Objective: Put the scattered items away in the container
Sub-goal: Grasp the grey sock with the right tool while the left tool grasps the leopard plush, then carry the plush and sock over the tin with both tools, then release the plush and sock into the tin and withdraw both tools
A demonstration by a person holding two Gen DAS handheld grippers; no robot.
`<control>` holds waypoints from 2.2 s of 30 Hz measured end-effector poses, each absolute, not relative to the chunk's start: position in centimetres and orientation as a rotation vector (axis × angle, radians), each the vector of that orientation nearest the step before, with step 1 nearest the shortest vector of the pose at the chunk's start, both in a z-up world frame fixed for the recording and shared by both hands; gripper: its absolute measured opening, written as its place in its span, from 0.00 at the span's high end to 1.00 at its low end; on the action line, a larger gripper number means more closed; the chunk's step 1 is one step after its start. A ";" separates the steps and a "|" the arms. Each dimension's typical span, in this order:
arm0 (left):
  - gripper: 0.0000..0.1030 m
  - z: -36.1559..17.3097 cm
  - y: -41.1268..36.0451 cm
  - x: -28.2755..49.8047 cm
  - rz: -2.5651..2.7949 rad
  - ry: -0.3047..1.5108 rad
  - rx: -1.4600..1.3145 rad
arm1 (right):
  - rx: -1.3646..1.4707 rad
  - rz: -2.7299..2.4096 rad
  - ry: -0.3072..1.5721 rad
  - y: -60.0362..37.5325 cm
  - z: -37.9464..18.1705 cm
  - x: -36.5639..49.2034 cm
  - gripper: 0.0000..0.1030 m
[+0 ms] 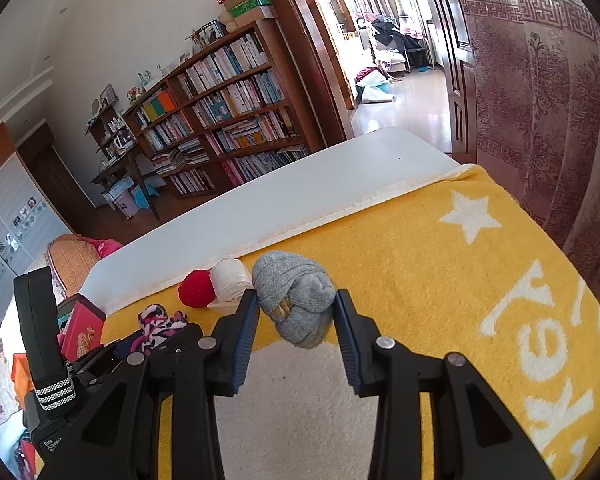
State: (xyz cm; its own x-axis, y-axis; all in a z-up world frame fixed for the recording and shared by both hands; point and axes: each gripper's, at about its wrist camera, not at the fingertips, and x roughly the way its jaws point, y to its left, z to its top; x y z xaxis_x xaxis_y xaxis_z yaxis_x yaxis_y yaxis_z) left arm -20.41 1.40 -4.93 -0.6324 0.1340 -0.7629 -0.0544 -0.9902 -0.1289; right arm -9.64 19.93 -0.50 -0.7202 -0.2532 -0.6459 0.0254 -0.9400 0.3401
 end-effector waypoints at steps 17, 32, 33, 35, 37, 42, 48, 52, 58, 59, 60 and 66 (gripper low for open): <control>0.36 3.9 -3.6 -13.7 2.872 -0.237 -1.006 | 1.037 -2.678 -0.414 17.2 0.6 -8.5 0.59; 0.36 9.6 -16.6 -6.0 3.043 -0.430 -0.862 | 0.989 -2.590 -0.261 12.1 1.3 -6.3 0.59; 0.36 9.8 -17.4 -5.4 3.054 -0.444 -0.852 | 0.980 -2.584 -0.252 11.8 1.5 -6.1 0.59; 0.36 10.2 -19.3 -4.2 3.077 -0.478 -0.828 | 0.957 -2.577 -0.230 11.1 2.1 -5.6 0.59; 0.36 10.3 -21.0 -3.5 3.092 -0.515 -0.820 | 0.941 -2.558 -0.234 10.3 2.7 -5.3 0.59; 0.36 9.6 -23.8 -3.1 3.101 -0.612 -0.836 | 0.918 -2.487 -0.242 7.6 4.2 -4.8 0.59; 0.36 7.7 -24.7 -4.5 3.076 -0.689 -0.893 | 0.871 -2.391 -0.192 2.4 6.3 -4.4 0.59; 0.36 6.4 -24.4 -6.2 3.067 -0.718 -0.929 | 0.843 -2.327 -0.146 -1.5 7.1 -4.2 0.59; 0.34 5.4 -26.3 -6.5 3.037 -0.840 -0.937 | 0.896 -2.239 -0.138 -6.1 5.8 -5.4 0.59; 0.28 5.3 -26.6 -6.4 3.032 -0.872 -0.932 | 0.905 -2.228 -0.136 -6.7 5.5 -5.6 0.59; 0.23 5.3 -26.9 -6.2 3.034 -0.897 -0.924 | 0.914 -2.219 -0.133 -7.1 5.1 -5.8 0.59; 0.22 6.0 -27.9 -5.8 3.024 -0.948 -0.869 | 0.977 -2.178 -0.131 -8.8 3.6 -6.8 0.59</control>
